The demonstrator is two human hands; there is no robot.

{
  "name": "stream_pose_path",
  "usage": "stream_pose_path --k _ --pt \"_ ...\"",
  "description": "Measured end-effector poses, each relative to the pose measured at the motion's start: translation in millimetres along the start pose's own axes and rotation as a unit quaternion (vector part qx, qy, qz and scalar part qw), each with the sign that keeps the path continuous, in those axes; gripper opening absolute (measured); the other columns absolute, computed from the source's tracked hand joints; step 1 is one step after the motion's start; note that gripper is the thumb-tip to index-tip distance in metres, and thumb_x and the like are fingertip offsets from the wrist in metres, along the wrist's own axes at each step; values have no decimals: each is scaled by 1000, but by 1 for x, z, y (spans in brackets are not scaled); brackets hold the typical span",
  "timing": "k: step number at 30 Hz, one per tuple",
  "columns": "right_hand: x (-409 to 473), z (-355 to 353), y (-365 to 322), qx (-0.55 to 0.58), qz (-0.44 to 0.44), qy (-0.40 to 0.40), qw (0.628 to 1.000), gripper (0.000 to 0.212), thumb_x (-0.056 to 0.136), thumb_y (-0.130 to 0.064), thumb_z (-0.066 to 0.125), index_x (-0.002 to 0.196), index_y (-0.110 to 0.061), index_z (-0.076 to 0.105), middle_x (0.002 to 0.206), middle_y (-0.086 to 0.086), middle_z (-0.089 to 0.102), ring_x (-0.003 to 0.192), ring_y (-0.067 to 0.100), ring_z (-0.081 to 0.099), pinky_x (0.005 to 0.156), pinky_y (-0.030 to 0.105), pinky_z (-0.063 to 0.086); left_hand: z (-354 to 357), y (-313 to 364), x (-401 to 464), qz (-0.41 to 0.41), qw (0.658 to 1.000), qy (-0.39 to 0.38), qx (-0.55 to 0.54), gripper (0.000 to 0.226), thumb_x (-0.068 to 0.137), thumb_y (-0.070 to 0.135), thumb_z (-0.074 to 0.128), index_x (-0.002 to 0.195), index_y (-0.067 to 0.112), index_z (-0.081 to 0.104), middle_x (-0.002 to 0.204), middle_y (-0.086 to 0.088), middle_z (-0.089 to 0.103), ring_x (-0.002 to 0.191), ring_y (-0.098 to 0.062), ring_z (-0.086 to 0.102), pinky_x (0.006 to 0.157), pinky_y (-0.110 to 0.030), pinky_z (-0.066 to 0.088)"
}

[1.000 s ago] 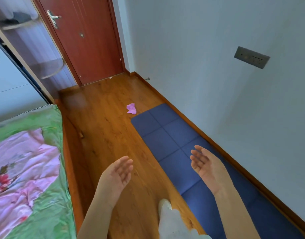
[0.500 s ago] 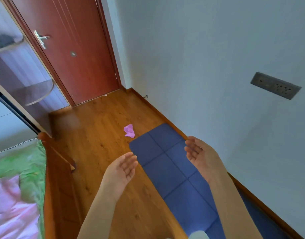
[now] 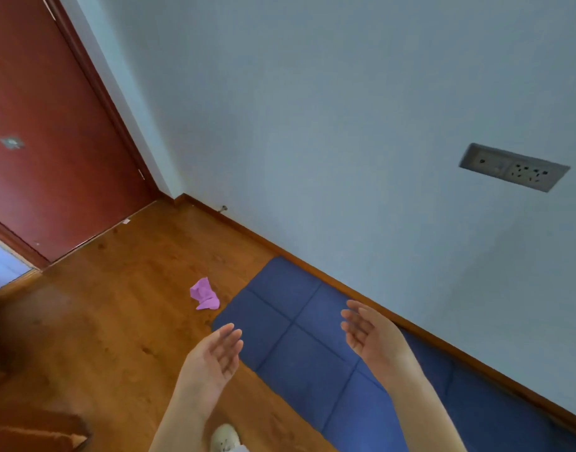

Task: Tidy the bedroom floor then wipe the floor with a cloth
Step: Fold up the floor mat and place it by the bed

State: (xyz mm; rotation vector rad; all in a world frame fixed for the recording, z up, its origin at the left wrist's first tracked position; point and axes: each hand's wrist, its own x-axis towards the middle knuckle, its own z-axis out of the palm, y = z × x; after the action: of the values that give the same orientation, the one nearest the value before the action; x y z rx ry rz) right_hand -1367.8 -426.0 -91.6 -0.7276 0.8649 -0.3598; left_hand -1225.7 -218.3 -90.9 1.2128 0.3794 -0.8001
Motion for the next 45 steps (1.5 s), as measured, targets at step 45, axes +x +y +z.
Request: stream_pose_path --k 45 --pt "132 37 112 198 11 258 945 20 96 -14 48 100 -6 66 82 9 68 77 21 62 73 30 48 -23 6 266 -251 940 -57 222 24 99 19 40 99 8 61 99 -9 64 89 -21 58 73 -30 43"
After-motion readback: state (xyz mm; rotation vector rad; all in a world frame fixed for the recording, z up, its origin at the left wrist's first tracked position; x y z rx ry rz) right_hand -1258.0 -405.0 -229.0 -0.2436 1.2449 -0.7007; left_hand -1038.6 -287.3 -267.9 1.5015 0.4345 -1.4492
